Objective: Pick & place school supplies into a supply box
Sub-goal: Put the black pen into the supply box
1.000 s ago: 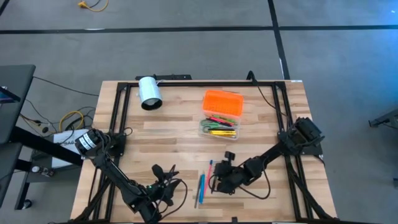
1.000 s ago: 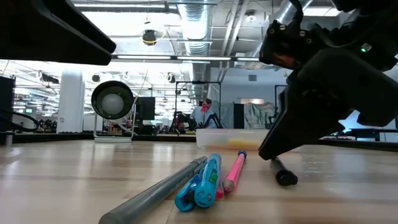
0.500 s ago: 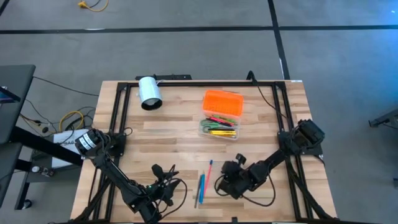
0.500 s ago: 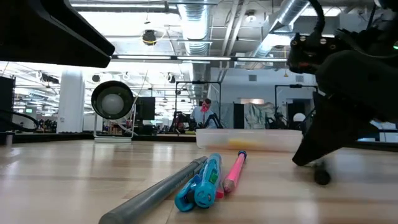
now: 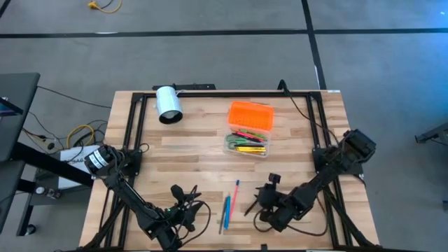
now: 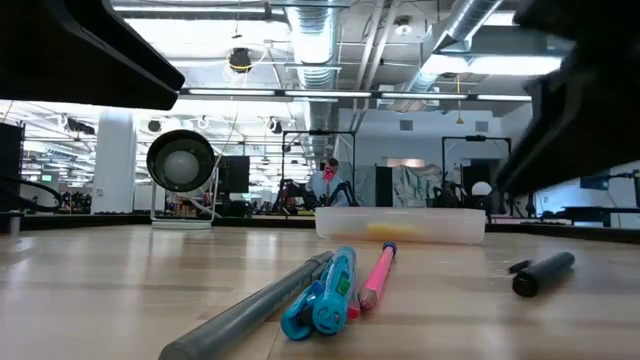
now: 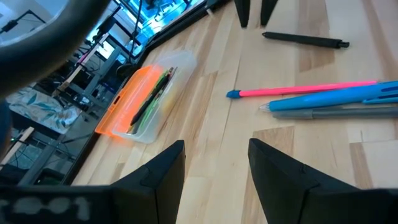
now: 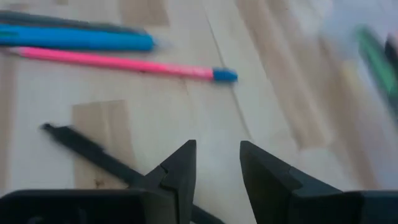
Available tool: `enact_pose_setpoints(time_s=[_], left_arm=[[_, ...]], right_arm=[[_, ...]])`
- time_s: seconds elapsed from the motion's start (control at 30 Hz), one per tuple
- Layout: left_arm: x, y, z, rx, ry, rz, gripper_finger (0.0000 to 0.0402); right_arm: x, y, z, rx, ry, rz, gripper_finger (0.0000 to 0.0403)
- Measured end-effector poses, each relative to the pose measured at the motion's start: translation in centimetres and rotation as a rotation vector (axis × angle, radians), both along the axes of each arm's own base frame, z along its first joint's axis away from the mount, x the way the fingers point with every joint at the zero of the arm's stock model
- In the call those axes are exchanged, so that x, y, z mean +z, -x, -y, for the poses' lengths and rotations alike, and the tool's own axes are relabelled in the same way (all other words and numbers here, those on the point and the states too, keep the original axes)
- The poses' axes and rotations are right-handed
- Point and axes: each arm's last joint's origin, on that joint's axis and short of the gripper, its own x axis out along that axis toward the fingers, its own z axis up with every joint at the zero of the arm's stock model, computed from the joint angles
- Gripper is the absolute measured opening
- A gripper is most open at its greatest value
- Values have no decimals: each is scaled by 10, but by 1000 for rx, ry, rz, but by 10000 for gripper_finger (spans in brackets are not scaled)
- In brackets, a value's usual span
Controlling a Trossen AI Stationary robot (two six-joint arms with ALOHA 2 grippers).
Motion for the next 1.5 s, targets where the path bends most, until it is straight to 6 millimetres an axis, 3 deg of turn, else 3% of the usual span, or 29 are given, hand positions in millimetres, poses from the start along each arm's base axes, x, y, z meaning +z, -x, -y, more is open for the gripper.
enact_pose_setpoints(time_s=[0.1, 0.3, 0.43, 0.77, 1.0, 1.2, 1.5], left_arm=[[0, 0, 0, 0, -1, -1, 168], [0, 0, 0, 1, 0, 0, 168], [0, 0, 0, 2, 3, 3, 168], [0, 0, 0, 5, 10, 6, 168], [-2, 1, -1, 12, 21, 12, 168], [-2, 1, -2, 13, 21, 13, 168], [-2, 1, -2, 13, 21, 12, 168]], right_arm=[[7, 2, -4, 158, 61, -44, 118], [0, -11, -8, 395, 18, -148, 115], [-11, -22, -1, 421, -9, -192, 105], [-12, -28, 6, 479, -96, -244, 92], [-19, -23, 14, 440, -106, -263, 92], [-25, -22, 23, 301, -234, -265, 90], [-29, -18, 23, 147, -326, -254, 17]])
